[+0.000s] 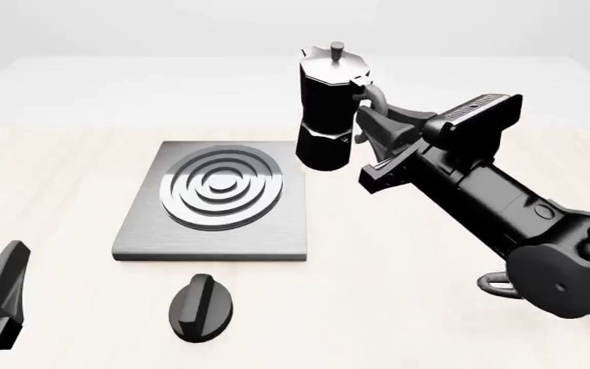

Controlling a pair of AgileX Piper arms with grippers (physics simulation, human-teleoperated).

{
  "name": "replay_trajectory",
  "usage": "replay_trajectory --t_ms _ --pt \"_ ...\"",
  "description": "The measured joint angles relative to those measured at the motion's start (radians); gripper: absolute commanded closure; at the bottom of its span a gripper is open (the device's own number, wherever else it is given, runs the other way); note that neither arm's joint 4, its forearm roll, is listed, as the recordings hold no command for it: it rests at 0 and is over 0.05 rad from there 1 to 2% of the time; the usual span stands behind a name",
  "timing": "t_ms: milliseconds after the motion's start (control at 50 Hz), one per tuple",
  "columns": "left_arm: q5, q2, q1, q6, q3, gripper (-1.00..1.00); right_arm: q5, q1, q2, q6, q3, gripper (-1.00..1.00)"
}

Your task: Put the moka pot on the stove.

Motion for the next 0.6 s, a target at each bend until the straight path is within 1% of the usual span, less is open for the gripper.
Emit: replay_trajectory --t_ms 300,600 --pt "0.000 0.000 0.000 0.000 0.000 -1.00 -0.021 0.035 0.087 0.010 -0.078 1.00" --pt "0.000 0.000 0.000 0.000 0.000 -1.00 -0.061 0.053 0.184 0.004 -0.135 1.00"
